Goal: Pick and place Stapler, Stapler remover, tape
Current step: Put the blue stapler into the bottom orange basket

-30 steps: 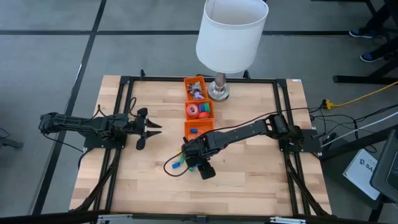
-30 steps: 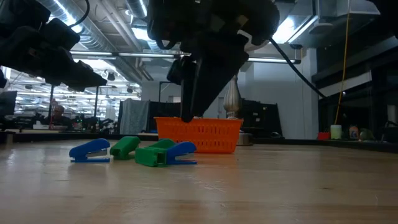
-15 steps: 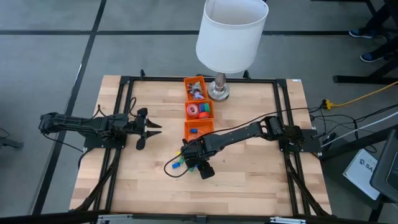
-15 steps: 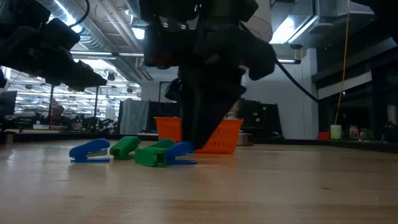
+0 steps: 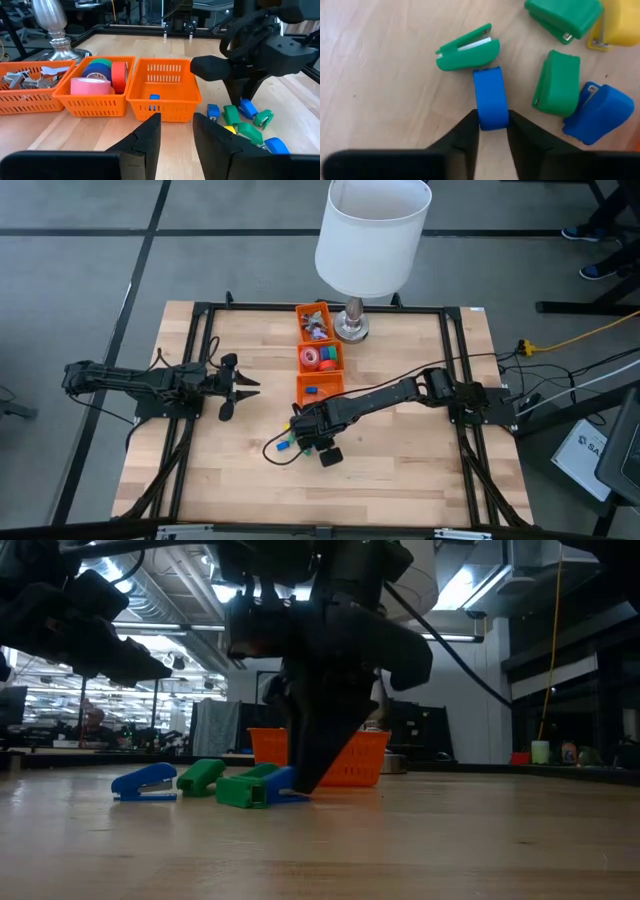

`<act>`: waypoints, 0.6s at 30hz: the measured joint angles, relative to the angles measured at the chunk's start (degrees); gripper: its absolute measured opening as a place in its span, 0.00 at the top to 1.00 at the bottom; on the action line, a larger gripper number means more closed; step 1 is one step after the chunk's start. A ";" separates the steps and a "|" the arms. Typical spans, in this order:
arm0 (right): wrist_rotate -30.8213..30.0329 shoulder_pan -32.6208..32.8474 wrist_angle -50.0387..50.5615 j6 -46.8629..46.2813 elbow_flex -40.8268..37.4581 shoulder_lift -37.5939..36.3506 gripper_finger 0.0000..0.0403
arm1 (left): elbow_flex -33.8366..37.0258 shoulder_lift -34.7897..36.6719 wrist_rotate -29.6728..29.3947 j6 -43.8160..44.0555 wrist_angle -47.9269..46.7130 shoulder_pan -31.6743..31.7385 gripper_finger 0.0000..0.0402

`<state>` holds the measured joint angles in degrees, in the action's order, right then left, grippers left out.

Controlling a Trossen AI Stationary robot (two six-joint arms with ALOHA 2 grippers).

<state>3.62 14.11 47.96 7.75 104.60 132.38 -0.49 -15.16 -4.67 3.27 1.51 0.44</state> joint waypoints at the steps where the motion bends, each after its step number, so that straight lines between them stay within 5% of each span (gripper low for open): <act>1: 0.00 0.00 -0.02 0.00 0.00 0.00 0.80 | 0.00 0.00 0.00 0.00 -0.06 -0.02 0.72; 18: 1.65 0.68 3.45 -2.70 0.02 -4.24 0.81 | 0.00 0.00 0.00 0.00 -0.02 -0.01 0.73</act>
<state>5.26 14.79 51.41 5.05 104.62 128.14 -0.49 -15.16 -4.67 3.27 1.49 0.43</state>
